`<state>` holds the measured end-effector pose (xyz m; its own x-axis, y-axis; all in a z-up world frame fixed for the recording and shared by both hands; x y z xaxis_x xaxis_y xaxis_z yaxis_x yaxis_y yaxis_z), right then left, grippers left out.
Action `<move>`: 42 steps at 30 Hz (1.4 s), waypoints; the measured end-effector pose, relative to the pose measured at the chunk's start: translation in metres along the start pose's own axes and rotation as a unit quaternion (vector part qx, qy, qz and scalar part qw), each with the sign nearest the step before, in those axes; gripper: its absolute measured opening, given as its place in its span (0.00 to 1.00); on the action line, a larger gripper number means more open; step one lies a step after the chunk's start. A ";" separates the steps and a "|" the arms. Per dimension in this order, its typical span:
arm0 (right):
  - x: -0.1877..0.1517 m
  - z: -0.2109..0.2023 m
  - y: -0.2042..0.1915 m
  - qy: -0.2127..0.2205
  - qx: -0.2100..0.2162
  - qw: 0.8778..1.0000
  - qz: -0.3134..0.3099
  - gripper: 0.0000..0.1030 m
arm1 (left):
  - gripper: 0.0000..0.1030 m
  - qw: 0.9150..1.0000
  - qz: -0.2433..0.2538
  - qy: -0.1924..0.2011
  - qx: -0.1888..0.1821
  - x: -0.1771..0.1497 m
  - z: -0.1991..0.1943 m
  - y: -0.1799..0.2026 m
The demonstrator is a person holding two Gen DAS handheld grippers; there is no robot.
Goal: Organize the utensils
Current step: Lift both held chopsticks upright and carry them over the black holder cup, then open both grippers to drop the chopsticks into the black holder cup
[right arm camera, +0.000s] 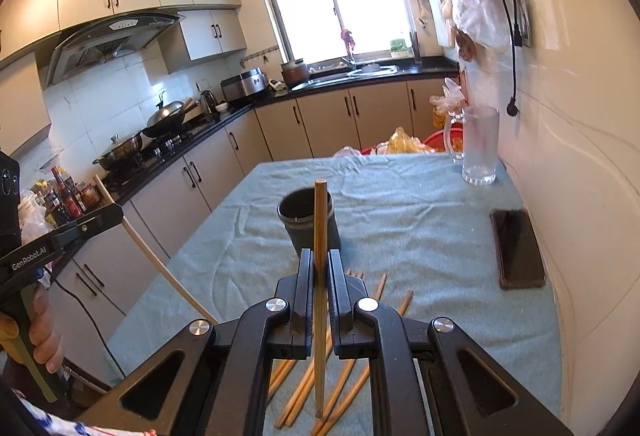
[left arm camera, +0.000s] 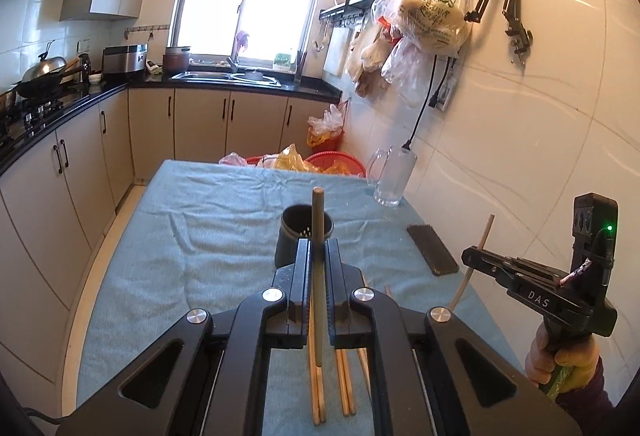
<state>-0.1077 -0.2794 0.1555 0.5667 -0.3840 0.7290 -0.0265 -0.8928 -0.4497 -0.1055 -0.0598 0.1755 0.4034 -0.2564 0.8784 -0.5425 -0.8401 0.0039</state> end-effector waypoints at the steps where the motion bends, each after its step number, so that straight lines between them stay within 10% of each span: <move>1: 0.005 0.001 -0.001 0.002 0.001 1.000 -0.002 0.06 | 0.06 1.000 -0.001 0.001 -0.001 0.004 0.002 -0.002; 20: 0.148 0.074 -0.061 0.116 0.027 0.993 0.006 0.06 | 0.06 0.999 -0.011 0.044 0.028 0.138 0.087 -0.052; 33: 0.110 0.199 -0.016 0.000 -0.009 0.998 0.058 0.07 | 0.06 0.996 -0.045 -0.077 -0.001 0.084 0.205 -0.069; 42: 0.106 0.223 -0.005 -0.019 -0.017 0.998 0.063 0.09 | 0.08 0.998 -0.021 -0.063 0.017 0.081 0.194 -0.070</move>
<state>0.1364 -0.2627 0.1196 0.5873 -0.4858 0.6473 -0.1278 -0.8454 -0.5186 0.1083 -0.1146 0.1538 0.5154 -0.2765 0.8111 -0.4990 -0.8664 0.0217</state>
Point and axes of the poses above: each gripper's, at about its wrist camera, not at the fingertips, and z roughly the way its jaws point, y to its right, x to its top, the point moved 8 cm from there along z, roughly the way its jaws point, and after that the axes turned 14 degrees about z, right-handed, at the moved point
